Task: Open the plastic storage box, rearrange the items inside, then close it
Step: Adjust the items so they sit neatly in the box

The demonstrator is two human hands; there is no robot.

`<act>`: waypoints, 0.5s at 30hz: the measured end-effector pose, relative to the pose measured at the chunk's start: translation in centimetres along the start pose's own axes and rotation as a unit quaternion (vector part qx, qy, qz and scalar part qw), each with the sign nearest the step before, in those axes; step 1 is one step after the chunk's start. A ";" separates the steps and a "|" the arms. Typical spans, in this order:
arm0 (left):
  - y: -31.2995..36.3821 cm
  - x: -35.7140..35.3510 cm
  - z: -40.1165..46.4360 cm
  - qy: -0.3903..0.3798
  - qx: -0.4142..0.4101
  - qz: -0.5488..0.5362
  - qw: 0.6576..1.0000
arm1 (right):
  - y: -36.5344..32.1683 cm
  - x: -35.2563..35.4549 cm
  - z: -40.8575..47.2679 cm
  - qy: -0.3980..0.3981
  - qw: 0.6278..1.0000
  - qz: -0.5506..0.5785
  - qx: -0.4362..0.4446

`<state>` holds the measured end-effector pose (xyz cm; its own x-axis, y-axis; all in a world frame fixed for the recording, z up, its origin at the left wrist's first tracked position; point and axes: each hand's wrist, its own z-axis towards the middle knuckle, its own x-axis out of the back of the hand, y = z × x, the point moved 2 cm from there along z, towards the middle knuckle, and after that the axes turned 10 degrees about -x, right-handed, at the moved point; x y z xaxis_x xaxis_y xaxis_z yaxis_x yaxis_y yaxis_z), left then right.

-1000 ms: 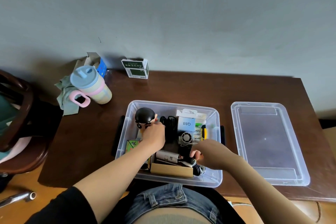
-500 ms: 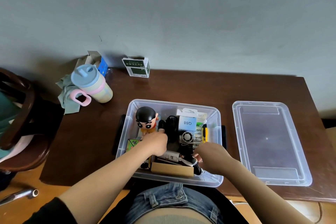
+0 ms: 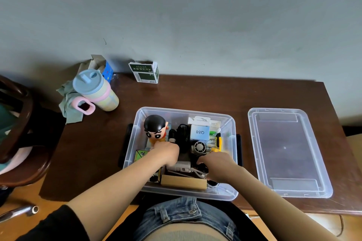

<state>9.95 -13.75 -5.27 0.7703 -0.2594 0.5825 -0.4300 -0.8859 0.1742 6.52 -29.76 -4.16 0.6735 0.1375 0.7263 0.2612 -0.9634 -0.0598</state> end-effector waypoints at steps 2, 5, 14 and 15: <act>0.1 -0.2 0.0 -0.004 -0.002 -0.005 1.000 | -0.2 -0.1 0.1 -0.006 1.000 -0.024 -0.003; -0.1 -0.6 -0.2 0.019 0.002 -0.005 1.000 | -0.3 -0.1 0.2 0.008 0.999 -0.048 -0.007; -0.7 -0.9 -0.4 0.048 0.004 -0.017 0.999 | -0.4 0.2 -0.1 0.038 0.999 -0.016 -0.012; -0.7 -0.9 -0.4 0.057 0.004 -0.016 0.998 | -0.4 0.2 -0.2 0.040 0.999 -0.014 -0.010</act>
<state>9.35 -12.73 -5.57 0.7247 -0.1860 0.6635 -0.4025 -0.8958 0.1885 6.43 -29.35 -3.81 0.6089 0.1466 0.7796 0.2647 -0.9640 -0.0255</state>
